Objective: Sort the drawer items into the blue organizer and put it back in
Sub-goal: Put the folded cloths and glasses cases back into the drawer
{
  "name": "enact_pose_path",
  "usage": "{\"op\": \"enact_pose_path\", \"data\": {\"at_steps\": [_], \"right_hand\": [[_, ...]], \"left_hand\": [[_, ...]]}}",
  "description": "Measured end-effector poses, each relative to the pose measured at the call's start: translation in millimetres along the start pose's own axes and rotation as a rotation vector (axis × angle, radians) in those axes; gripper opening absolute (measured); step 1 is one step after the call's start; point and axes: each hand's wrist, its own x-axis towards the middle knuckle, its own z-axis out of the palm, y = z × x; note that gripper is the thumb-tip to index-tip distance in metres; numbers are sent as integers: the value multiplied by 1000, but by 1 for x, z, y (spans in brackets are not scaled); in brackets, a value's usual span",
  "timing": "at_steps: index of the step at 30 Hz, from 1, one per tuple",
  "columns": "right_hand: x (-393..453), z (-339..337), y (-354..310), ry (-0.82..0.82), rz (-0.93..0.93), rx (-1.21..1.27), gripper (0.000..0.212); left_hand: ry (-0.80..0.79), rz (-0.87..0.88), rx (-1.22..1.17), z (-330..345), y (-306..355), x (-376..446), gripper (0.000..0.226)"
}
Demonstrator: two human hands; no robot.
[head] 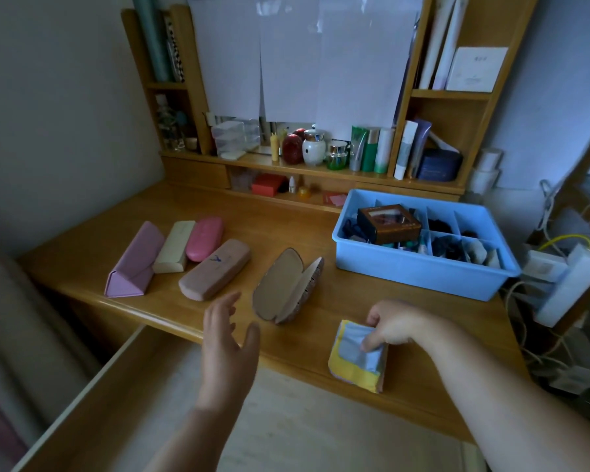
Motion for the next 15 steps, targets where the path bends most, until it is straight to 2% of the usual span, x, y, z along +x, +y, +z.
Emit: {"op": "enact_pose_path", "data": {"at_steps": [3,5,8,11,13,15], "right_hand": [[-10,8,8,72,-23,133,23],[-20,18,13,95,-43,312,17],[-42,37,17,73,-89,816,28],[-65,53,12,77,-154,1158,34],[-77,62,6,93,-218,1298,31],[-88,70,1,116,-273,1359,31]], "left_hand": [[-22,-4,-95,11,2,-24,43],[-52,-158,-227,22,2,-41,36],[-168,-445,-402,36,6,-59,34],[-366,-670,-598,43,26,-67,56],[-526,-717,-701,43,42,-71,62],[-602,-698,-768,41,52,-73,55]]}}
